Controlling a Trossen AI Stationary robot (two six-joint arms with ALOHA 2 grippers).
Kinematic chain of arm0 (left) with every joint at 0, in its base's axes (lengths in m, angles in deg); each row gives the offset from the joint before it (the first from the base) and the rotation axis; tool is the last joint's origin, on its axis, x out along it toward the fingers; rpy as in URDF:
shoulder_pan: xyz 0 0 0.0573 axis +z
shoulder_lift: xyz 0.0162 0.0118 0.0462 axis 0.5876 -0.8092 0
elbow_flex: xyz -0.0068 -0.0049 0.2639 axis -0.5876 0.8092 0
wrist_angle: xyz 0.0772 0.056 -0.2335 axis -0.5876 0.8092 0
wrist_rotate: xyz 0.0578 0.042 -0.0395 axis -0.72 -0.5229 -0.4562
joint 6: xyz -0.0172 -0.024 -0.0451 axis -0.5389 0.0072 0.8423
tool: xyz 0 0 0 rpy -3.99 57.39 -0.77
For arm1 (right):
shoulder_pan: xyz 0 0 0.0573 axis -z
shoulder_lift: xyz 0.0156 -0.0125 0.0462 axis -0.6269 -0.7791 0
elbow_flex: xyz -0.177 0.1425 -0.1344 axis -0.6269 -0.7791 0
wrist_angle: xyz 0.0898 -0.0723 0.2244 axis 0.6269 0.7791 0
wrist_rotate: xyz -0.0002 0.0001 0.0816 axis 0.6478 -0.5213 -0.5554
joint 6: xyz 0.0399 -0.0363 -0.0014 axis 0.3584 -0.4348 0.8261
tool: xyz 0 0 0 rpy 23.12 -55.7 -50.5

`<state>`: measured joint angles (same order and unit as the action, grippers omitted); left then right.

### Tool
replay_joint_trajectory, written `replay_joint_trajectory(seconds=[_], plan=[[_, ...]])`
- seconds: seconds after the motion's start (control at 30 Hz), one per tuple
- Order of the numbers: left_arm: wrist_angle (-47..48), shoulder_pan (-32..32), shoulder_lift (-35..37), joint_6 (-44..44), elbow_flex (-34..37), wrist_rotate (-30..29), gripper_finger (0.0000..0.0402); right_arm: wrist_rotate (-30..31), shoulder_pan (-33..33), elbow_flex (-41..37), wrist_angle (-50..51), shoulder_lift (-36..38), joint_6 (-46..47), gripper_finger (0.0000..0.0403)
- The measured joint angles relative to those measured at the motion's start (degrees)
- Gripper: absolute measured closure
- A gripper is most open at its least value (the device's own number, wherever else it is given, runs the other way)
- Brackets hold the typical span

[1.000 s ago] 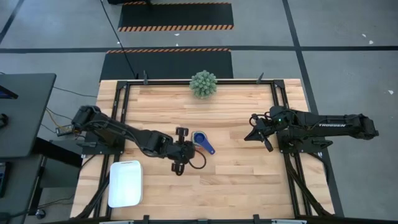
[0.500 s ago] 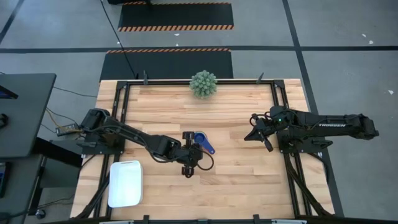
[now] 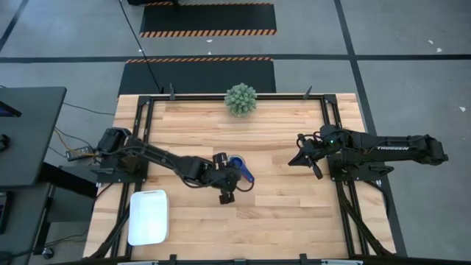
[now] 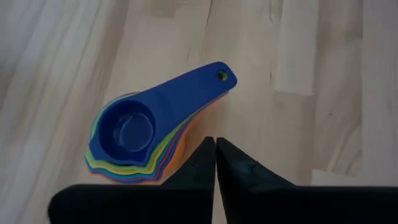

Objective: Nest measuring cups in basket
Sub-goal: Put the nested measuring cups into the white bin

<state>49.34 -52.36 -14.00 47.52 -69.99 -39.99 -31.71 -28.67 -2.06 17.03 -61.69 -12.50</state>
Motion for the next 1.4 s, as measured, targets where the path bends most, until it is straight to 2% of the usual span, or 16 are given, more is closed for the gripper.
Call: replay_joint_trajectory(seconds=[0.1,0.23,0.63,0.83,1.0,1.2,1.4], plan=[[0.0,0.5,0.0,2.1,0.0,1.0,0.0368,0.0,0.0,0.0,0.0,0.0,0.0,0.0389],[0.0,1.5,0.0,5.0,0.0,1.2,0.033,0.0,0.0,0.0,0.0,0.0,0.0,0.0389],[0.0,1.4,0.0,5.0,0.0,1.5,0.0158,0.0,0.0,0.0,0.0,0.0,0.0,0.0389],[-0.7,1.3,0.0,-0.9,0.0,1.7,0.0085,0.0,0.0,0.0,0.0,0.0,0.0,0.0389],[-0.5,1.3,0.0,-11.1,0.0,2.0,0.0068,0.0,0.0,0.0,0.0,0.0,0.0,0.0389],[-0.6,1.7,-0.3,-12.6,0.0,1.4,0.0068,0.0,0.0,0.0,-0.1,0.0,0.0,0.0389],[-1.3,1.4,-3.8,-15.7,-0.1,0.4,0.0068,0.0,0.0,0.0,-0.4,0.0,0.0,0.0389]])
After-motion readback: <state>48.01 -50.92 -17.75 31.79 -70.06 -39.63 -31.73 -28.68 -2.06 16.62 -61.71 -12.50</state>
